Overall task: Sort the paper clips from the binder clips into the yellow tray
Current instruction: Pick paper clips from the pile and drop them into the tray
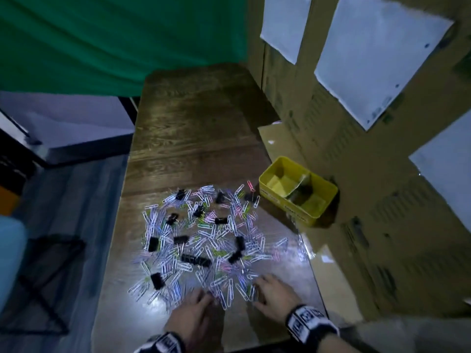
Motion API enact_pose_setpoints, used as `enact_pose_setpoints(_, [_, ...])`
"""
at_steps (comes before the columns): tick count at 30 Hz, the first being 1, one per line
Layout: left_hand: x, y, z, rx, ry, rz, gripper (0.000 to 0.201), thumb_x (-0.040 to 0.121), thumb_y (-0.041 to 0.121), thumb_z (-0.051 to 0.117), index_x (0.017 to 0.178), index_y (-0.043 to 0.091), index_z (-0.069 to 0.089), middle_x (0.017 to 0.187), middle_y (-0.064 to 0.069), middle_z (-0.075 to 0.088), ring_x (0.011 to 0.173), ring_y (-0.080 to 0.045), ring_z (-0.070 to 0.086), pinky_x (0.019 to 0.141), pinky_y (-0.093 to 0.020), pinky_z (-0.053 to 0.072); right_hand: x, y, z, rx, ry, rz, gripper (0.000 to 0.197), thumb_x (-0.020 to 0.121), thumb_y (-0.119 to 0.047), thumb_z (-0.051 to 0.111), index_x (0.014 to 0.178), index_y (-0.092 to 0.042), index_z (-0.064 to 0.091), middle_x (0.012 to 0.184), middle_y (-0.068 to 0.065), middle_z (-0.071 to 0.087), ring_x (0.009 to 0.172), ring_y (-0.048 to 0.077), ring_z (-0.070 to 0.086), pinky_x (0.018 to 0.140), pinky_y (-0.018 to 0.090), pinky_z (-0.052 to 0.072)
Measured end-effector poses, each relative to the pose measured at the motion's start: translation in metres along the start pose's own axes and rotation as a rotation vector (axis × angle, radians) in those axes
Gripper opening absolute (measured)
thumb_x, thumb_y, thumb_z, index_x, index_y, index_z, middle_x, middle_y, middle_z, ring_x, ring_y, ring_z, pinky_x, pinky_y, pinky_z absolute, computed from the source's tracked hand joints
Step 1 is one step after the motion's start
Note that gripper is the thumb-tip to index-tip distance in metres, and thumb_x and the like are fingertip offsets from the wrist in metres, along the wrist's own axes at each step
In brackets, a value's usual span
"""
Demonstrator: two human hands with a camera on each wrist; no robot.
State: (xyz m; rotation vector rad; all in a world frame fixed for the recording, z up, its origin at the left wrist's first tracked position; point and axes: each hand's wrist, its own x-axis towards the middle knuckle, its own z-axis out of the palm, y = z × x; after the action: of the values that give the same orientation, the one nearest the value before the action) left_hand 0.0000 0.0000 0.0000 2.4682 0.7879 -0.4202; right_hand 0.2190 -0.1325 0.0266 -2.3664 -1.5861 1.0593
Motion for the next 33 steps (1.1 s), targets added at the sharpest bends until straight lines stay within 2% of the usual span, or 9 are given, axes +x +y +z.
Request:
enact_pose_setpoints(4, [0.021, 0.019, 0.004, 0.104, -0.012, -0.020, 0.061, 0.076, 0.036, 0.067, 0.127, 0.040, 0.033, 0.130, -0.002, 0.049, 0.102, -0.020, 0.058, 0.074, -0.032, 0.056, 0.019, -0.012, 0.017, -0.012, 0.037, 0.121, 0.077, 0.083, -0.054, 0.059, 0.143, -0.019, 0.026, 0.146, 0.010, 0.025, 0.131, 0.029, 0.034, 0.105, 0.041, 0.040])
enact_pose_setpoints(9, [0.045, 0.029, 0.001, 0.218, -0.008, -0.018, 0.072, 0.077, 0.058, 0.058, 0.136, 0.039, 0.022, 0.142, -0.003, 0.032, 0.120, -0.025, 0.040, 0.089, -0.040, 0.051, 0.027, -0.022, 0.034, -0.078, 0.156, 0.258, 0.084, 0.080, -0.060, 0.058, 0.140, -0.010, 0.026, 0.139, 0.015, 0.030, 0.129, 0.030, 0.030, 0.108, 0.040, 0.034])
enact_pose_setpoints(12, [0.050, 0.026, 0.001, 0.203, -0.031, -0.021, 0.060, 0.086, 0.048, 0.055, 0.138, 0.036, 0.029, 0.141, -0.001, 0.034, 0.123, -0.024, 0.036, 0.096, -0.037, 0.047, 0.030, -0.025, 0.037, -0.189, 0.162, 0.244, 0.068, 0.090, -0.049, 0.052, 0.134, 0.000, 0.035, 0.133, 0.019, 0.039, 0.123, 0.033, 0.037, 0.106, 0.042, 0.035])
enact_pose_setpoints(16, [0.061, 0.014, 0.002, 0.164, -0.019, 0.020, 0.042, 0.094, 0.031, 0.048, 0.135, 0.030, 0.041, 0.137, 0.003, 0.043, 0.125, -0.021, 0.037, 0.105, -0.031, 0.037, 0.040, -0.023, 0.042, -0.051, 0.131, 0.287, 0.052, 0.090, -0.005, 0.055, 0.138, -0.008, 0.035, 0.138, 0.015, 0.039, 0.125, 0.031, 0.041, 0.102, 0.035, 0.038])
enact_pose_setpoints(21, [0.071, 0.009, -0.001, 0.101, 0.007, 0.089, 0.048, 0.093, 0.021, 0.049, 0.139, 0.026, 0.035, 0.135, 0.004, 0.045, 0.128, -0.017, 0.036, 0.108, -0.027, 0.029, 0.052, -0.010, 0.037, 0.021, 0.069, 0.246, 0.039, 0.088, 0.010, 0.042, 0.123, -0.004, 0.052, 0.121, 0.017, 0.057, 0.106, 0.028, 0.060, 0.085, 0.032, 0.046])
enact_pose_setpoints(26, [0.080, 0.011, -0.009, -0.044, 0.041, 0.122, 0.037, 0.088, 0.007, 0.053, 0.120, 0.025, 0.059, 0.120, 0.008, 0.054, 0.109, -0.012, 0.047, 0.093, -0.010, 0.033, 0.054, -0.004, 0.027, 0.142, 0.025, 0.223, 0.021, 0.094, -0.006, 0.046, 0.106, -0.004, 0.064, 0.107, 0.016, 0.065, 0.097, 0.028, 0.063, 0.080, 0.030, 0.047])
enact_pose_setpoints(29, [0.086, 0.007, -0.014, -0.105, 0.038, 0.099, 0.021, 0.086, 0.006, 0.054, 0.102, 0.013, 0.067, 0.102, 0.005, 0.060, 0.091, -0.008, 0.055, 0.082, -0.013, 0.041, 0.050, 0.000, 0.020, 0.246, 0.075, 0.199, 0.016, 0.093, -0.019, 0.054, 0.087, -0.011, 0.067, 0.092, 0.009, 0.069, 0.086, 0.023, 0.064, 0.076, 0.027, 0.050])
enact_pose_setpoints(31, [0.086, 0.002, -0.018, -0.167, 0.034, 0.098, 0.019, 0.082, 0.002, 0.057, 0.089, 0.015, 0.069, 0.086, 0.018, 0.053, 0.076, 0.009, 0.050, 0.070, -0.007, 0.042, 0.045, 0.002, 0.013, 0.321, 0.094, 0.209, 0.015, 0.092, -0.024, 0.058, 0.091, -0.014, 0.070, 0.091, 0.006, 0.070, 0.081, 0.017, 0.064, 0.070, 0.019, 0.050])
enact_pose_setpoints(33, [0.085, -0.005, -0.023, -0.234, 0.025, 0.118, 0.025, 0.074, -0.003, 0.060, 0.077, 0.020, 0.069, 0.079, 0.024, 0.051, 0.072, 0.011, 0.050, 0.065, -0.005, 0.042, 0.039, 0.005, 0.004, 0.419, 0.116, 0.220, 0.019, 0.091, -0.027, 0.061, 0.103, -0.016, 0.071, 0.098, 0.001, 0.071, 0.078, 0.009, 0.063, 0.068, 0.009, 0.047])
